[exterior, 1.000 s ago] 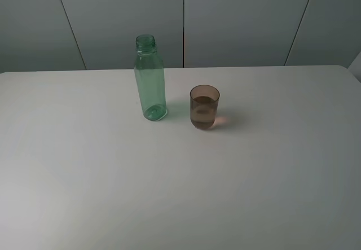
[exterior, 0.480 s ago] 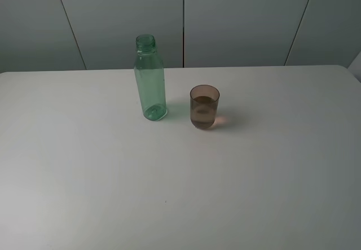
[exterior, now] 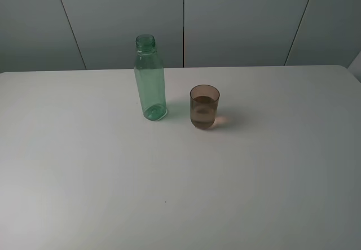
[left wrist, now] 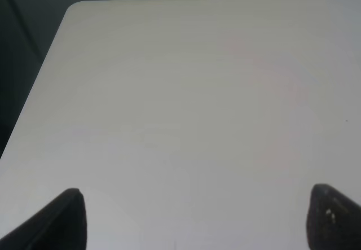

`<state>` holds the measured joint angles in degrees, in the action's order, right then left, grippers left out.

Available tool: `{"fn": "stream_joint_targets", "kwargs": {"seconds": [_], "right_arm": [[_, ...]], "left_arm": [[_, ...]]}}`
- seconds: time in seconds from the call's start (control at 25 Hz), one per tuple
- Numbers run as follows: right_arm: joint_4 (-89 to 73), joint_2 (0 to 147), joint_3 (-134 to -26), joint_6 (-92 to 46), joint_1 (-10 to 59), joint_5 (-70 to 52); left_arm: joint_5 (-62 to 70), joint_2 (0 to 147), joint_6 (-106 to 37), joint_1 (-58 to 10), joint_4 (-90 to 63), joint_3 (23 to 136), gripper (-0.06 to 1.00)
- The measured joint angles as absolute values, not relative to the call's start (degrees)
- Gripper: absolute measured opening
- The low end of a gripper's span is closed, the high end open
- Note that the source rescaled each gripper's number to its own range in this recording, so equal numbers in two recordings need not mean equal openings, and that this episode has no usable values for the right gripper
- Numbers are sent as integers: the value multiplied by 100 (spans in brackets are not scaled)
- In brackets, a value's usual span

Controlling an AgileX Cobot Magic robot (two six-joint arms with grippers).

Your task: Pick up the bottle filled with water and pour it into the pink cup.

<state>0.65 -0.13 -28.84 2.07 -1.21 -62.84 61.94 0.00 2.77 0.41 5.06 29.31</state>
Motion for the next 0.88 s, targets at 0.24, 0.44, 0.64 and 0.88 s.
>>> {"fn": "stream_joint_targets", "kwargs": {"seconds": [0.24, 0.44, 0.64, 0.88], "right_arm": [[65, -13, -2884, 207, -121, -6284], [65, -13, -2884, 207, -121, -6284], [65, -13, -2884, 207, -121, -6284], [65, -13, -2884, 207, -121, -6284]], "left_arm": [[6194, 0, 277, 41, 506, 2931, 100], [6194, 0, 277, 41, 472, 2931, 100], [6194, 0, 154, 41, 176, 2931, 100], [6194, 0, 141, 41, 154, 2931, 100]]}}
